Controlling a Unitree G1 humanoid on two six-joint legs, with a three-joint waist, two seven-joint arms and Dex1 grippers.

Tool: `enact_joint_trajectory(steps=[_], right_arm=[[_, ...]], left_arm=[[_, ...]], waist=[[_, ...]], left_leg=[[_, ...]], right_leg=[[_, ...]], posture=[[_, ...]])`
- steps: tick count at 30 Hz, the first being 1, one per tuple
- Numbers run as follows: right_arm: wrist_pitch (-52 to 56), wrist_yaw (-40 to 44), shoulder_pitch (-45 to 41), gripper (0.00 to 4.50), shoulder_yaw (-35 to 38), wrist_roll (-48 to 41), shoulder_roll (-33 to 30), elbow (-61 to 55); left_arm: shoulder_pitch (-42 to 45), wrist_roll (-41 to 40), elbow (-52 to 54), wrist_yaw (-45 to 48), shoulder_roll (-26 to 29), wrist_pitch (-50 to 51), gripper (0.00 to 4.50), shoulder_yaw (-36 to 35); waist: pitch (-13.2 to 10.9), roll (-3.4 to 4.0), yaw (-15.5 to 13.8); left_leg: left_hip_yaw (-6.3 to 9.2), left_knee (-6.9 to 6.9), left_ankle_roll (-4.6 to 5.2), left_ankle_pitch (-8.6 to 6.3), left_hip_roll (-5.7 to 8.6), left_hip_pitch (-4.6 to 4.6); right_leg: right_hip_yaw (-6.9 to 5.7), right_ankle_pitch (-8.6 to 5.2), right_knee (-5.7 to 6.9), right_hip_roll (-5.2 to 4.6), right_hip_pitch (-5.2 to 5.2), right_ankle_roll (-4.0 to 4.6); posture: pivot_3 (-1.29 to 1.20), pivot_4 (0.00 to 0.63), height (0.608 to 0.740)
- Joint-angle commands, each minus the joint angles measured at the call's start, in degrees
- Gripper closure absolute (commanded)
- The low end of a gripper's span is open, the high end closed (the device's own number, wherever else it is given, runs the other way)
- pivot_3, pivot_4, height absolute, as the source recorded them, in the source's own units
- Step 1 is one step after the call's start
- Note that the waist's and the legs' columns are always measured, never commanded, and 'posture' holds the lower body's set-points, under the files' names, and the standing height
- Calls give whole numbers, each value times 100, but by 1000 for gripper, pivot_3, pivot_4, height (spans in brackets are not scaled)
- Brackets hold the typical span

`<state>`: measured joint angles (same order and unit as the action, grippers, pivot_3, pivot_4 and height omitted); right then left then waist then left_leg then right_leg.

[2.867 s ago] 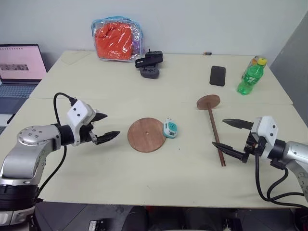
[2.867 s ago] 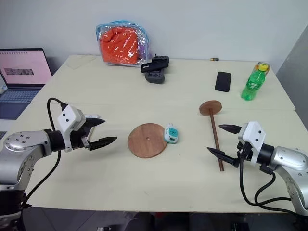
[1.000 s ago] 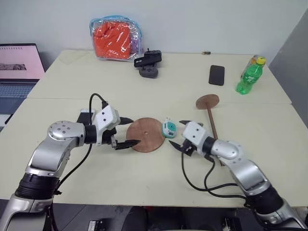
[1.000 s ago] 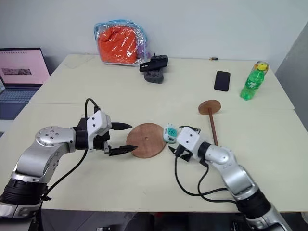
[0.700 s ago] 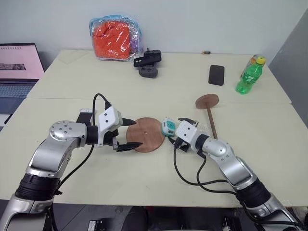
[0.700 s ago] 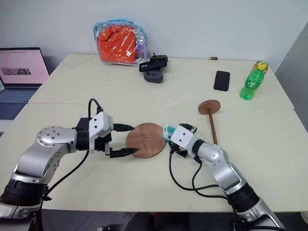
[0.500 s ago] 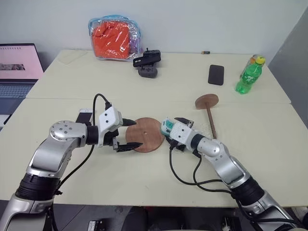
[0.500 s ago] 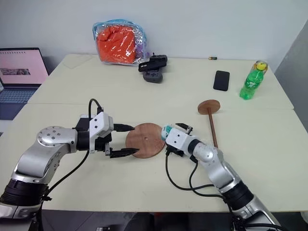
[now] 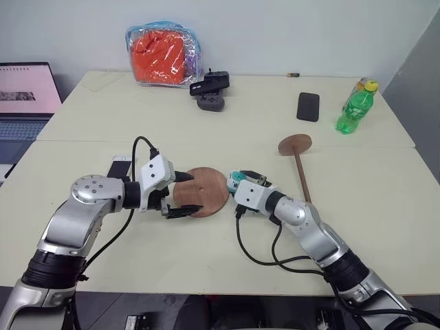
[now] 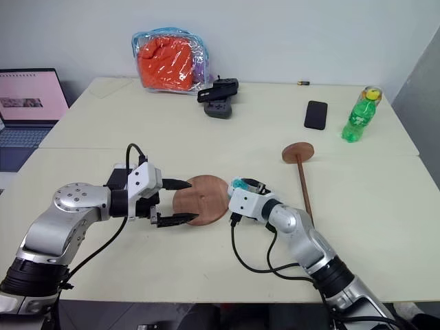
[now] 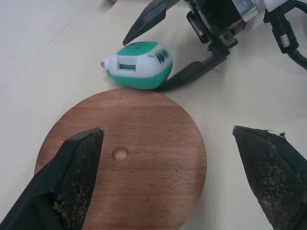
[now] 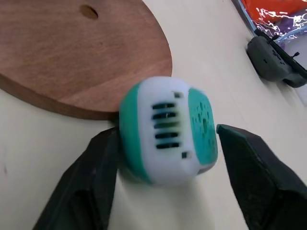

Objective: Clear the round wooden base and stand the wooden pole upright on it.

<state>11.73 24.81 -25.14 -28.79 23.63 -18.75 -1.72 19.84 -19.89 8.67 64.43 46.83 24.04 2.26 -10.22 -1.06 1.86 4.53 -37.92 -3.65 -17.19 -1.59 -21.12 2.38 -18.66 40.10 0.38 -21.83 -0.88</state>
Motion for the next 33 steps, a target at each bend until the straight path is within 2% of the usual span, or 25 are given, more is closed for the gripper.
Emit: enact_joint_trajectory(steps=[1,2,5,11,14,18,21,23,28,30,33], right_arm=[[-125,-72,-64,2266,97,112,46,-103],[-149,-115,-84,2487,133,122,68,-98],[-305,-296,-163,2741,279,135,113,-34],[-614,-399,-146,2745,647,-47,71,-270],[-766,-350,-33,2745,1045,-318,-37,-748],[-1034,-326,251,2746,1712,-599,-430,-1437],[-1443,-577,721,2747,2565,-722,-803,-1959],[-1633,-870,1327,2747,3423,-618,-1079,-2185],[-1694,-1212,2442,2748,4663,-480,-1413,-1981],[-1730,-1294,2829,2749,4988,-415,-1566,-1597],[-1827,-1340,2973,2749,4956,-258,-1850,-860]], left_arm=[[13,-16,197,-10,21,-89,0,-65],[22,-16,192,-14,16,-87,0,-61],[54,-16,173,-22,-3,-84,0,-47],[110,-28,157,-65,-45,-87,0,-63],[245,-191,196,-127,-191,11,0,-125],[460,-471,337,-178,-418,205,0,-176],[724,-785,481,-220,-709,419,0,-122],[1064,-930,503,-334,-1129,452,0,31],[1658,-820,332,-478,-1914,265,0,468],[1876,-716,178,-476,-2241,140,0,717],[2084,-435,-149,-516,-2591,-142,0,1006]], waist=[[0,0,0],[0,0,0],[0,0,0],[0,0,0],[0,0,-4],[0,-1,-35],[1,-1,-58],[1,-1,-93],[4,0,-126],[5,0,-136],[5,2,-88]], left_leg=[[0,0,0,0,0,0],[0,0,0,0,0,0],[0,0,0,0,-1,1],[-1,0,0,0,0,-3],[0,0,0,0,0,-4],[4,-18,-1,1,-1,-52],[9,-19,-2,1,0,-65],[9,-20,-1,1,2,-68],[-10,-28,-1,2,13,-64],[-13,-28,-1,2,22,-62],[-20,-28,-1,3,33,-58]], right_leg=[[0,0,0,0,0,0],[0,0,0,0,0,0],[0,0,2,0,1,0],[1,0,2,-1,-3,0],[0,0,3,-1,-5,0],[-3,0,18,-3,-45,0],[-9,0,15,-17,-48,0],[-12,0,11,-33,-47,-1],[4,3,11,-31,-42,-5],[5,3,13,-23,-41,-5],[13,3,16,-19,-42,-5]], posture=[[0,150,740],[0,150,740],[0,150,740],[0,150,740],[0,150,740],[0,150,740],[0,150,740],[0,150,740],[0,150,740],[0,150,740],[0,150,740]])
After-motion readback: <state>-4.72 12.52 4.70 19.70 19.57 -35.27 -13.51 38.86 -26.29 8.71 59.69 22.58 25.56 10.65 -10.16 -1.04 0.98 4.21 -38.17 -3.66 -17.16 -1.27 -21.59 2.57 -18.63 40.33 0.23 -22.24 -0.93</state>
